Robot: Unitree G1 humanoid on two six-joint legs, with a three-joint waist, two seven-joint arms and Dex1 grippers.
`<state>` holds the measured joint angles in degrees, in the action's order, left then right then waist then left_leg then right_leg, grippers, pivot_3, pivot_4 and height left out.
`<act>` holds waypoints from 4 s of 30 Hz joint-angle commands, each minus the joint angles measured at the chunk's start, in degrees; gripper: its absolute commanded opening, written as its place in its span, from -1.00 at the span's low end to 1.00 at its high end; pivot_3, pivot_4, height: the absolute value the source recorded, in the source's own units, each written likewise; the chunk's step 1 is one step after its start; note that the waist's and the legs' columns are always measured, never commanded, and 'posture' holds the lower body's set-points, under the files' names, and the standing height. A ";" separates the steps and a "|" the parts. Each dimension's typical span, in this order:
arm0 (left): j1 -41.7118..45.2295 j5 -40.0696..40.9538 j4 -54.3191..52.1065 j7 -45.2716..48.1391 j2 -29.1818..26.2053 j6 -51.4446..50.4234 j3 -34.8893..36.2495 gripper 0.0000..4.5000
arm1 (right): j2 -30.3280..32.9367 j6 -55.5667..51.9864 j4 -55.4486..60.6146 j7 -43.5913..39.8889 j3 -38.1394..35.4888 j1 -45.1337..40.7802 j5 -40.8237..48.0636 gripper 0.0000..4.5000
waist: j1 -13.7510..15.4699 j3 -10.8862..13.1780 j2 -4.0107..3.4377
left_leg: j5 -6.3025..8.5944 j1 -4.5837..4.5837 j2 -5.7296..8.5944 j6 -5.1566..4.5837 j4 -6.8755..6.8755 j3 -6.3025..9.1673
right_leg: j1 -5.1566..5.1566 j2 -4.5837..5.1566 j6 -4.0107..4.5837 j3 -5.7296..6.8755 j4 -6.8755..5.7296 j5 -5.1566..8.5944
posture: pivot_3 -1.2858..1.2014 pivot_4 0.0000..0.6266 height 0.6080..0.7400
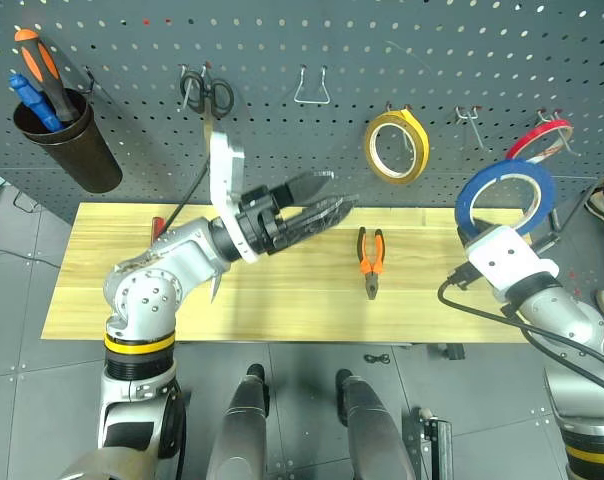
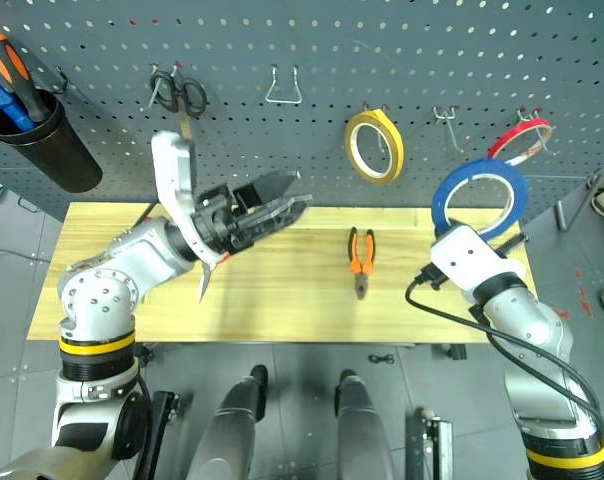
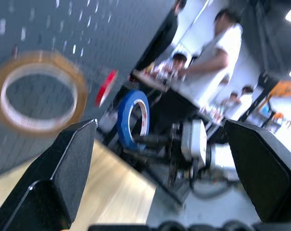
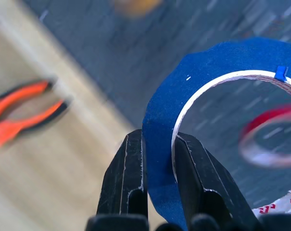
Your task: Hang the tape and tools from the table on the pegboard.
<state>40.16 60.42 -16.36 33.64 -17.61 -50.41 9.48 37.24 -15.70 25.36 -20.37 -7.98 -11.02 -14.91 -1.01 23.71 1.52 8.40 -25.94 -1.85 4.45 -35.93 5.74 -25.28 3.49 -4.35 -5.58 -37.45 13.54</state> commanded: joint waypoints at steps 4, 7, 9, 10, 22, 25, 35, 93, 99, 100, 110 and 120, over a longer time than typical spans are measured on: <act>3.33 3.50 -0.55 -1.94 0.23 0.24 0.97 1.00 | -0.57 4.91 -7.11 2.51 -0.26 -9.55 0.67 -0.80 | 0.19 -0.03 0.04 | -0.14 -0.01 -0.02 0.01 0.08 0.02 | 0.00 -0.02 0.05 0.03 0.00 -0.08 | 0.11 0.11 1.00; 3.68 3.27 -0.84 -2.50 0.30 0.74 0.71 1.00 | -0.27 7.42 -11.97 1.89 0.40 -12.01 1.48 -0.80 | 0.44 -0.03 0.05 | -0.15 -0.09 0.00 0.00 0.08 0.02 | -0.01 0.00 0.14 0.05 0.08 -0.15 | 0.12 0.11 1.00; 2.81 3.30 -1.45 -2.59 0.00 0.77 0.60 1.00 | -0.20 8.74 -14.61 1.14 0.80 -13.00 2.12 -0.80 | 0.50 -0.03 0.05 | -0.14 -0.17 -0.01 -0.01 0.09 0.04 | -0.01 0.01 0.46 0.09 0.23 -0.39 | 0.13 0.10 1.00; 2.27 3.36 -1.77 -2.74 -0.20 0.66 0.55 1.00 | -0.20 9.36 -15.74 0.60 1.06 -13.46 2.60 -0.80 | 0.50 -0.03 0.05 | -0.14 -0.20 -0.01 -0.01 0.09 0.04 | -0.02 0.01 0.48 0.09 0.28 -0.43 | 0.13 0.10 1.00; -3.17 1.10 -2.78 1.17 -5.64 0.81 -0.61 1.00 | -3.65 0.99 -12.46 -2.69 -0.50 -5.20 10.30 0.98 | 1.23 -0.08 0.06 | -0.15 -0.22 -0.03 -0.01 0.13 0.06 | -0.05 0.00 0.51 0.11 0.29 -0.50 | 0.15 0.13 1.00; -10.46 -6.03 -2.91 8.55 -11.63 4.38 -4.52 1.00 | -5.56 -13.65 -7.66 -7.66 1.57 -0.92 16.85 0.98 | 1.16 -0.12 0.00 | -0.13 -0.21 -0.03 -0.04 0.18 0.06 | -0.05 0.00 0.51 0.10 0.30 -0.50 | 0.14 0.15 1.00; -25.58 -15.20 -0.89 17.66 -18.87 12.20 -5.20 1.00 | -14.03 -43.96 -18.94 -6.68 7.30 -17.66 24.52 0.98 | 0.59 -0.14 0.00 | -0.58 -0.22 -0.22 -0.47 0.31 0.01 | -0.20 -0.14 0.34 0.15 0.30 -0.69 | 0.16 0.19 1.00; -4.43 16.82 5.65 -9.29 -15.92 4.64 15.11 1.00 | -22.86 10.51 -32.42 -0.99 7.39 -55.23 19.20 0.32 | 2.11 -0.37 0.41 | -1.33 -0.87 -0.26 0.02 1.11 0.00 | -1.01 -0.04 0.80 0.41 0.31 -1.15 | 0.19 0.12 1.00; -2.68 16.80 5.83 -9.87 -14.24 5.19 14.60 1.00 | -24.42 19.59 -41.49 1.55 6.67 -60.17 19.08 0.32 | 2.02 -0.38 0.41 | -1.34 -0.98 -0.29 0.04 1.24 0.02 | -1.12 -0.03 0.85 0.49 0.28 -1.19 | 0.19 0.09 1.00; -2.69 16.55 5.85 -9.82 -14.02 5.27 14.50 1.00 | -24.86 20.40 -42.55 1.55 6.62 -60.66 19.46 0.32 | 1.93 -0.37 0.41 | -1.35 -0.98 -0.29 0.05 1.24 0.02 | -1.12 -0.03 0.86 0.49 0.28 -1.19 | 0.19 0.09 1.00; -4.12 16.02 4.81 -9.74 -13.58 4.96 14.75 1.00 | -26.56 28.97 -50.95 3.38 5.79 -64.32 18.70 0.32 | 2.13 -0.39 0.43 | -1.51 -0.98 -0.29 0.31 1.23 0.14 | -1.12 -0.03 0.91 0.59 0.23 -1.23 | 0.20 0.07 1.00; -3.46 16.84 4.22 -10.47 -13.84 4.78 14.95 1.00 | -28.72 32.87 -55.99 6.05 6.86 -59.33 16.83 0.32 | 2.45 -0.51 0.64 | -1.58 -0.96 -0.28 0.39 1.22 0.24 | -1.11 -0.03 0.96 0.68 0.13 -1.26 | 0.21 0.05 1.00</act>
<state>36.08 76.14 -9.55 23.09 -30.74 -46.21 23.35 8.22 15.38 -31.71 -15.75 -0.46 -69.66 2.22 1.45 23.20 2.16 6.81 -26.90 -2.14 4.85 -34.71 5.98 -26.39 3.45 -3.39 -4.90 -37.33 12.28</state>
